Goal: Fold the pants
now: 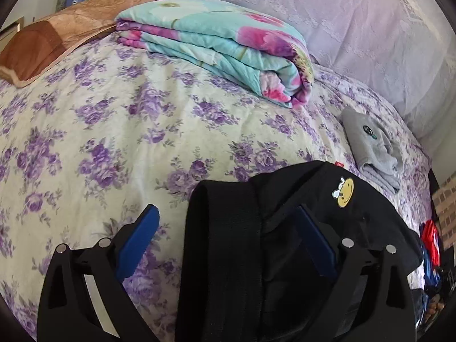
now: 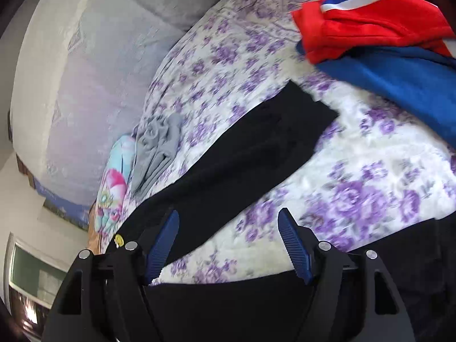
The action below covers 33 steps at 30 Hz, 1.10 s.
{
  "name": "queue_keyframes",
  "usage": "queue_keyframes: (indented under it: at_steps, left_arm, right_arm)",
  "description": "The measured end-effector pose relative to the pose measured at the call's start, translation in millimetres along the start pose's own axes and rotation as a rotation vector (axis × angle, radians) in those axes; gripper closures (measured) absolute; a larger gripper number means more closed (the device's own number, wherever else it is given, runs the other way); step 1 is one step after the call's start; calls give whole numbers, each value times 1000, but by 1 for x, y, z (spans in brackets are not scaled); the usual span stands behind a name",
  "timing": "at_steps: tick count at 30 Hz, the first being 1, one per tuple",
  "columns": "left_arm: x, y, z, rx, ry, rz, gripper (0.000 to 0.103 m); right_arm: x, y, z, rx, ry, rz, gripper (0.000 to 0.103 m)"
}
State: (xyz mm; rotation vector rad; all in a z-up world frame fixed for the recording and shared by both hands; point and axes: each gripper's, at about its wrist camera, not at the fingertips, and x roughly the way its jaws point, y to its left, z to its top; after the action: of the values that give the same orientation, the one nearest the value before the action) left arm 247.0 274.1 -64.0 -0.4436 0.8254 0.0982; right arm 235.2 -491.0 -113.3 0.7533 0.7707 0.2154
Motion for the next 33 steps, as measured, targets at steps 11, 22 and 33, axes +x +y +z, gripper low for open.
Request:
queue_keyframes:
  at_steps: [11,22,33]
  left_arm:
    - [-2,7,-3,42,-75,-171,69]
    - [-2,24,1,-23,-101,-217,70]
    - [10,32,2,-58,-67,-245,70]
  right_arm:
    - [66,146,-33,-478,100,28,28]
    - [223,238,-2,-976,235,-65,29]
    - [279,241,-10,-1107,416,25,90]
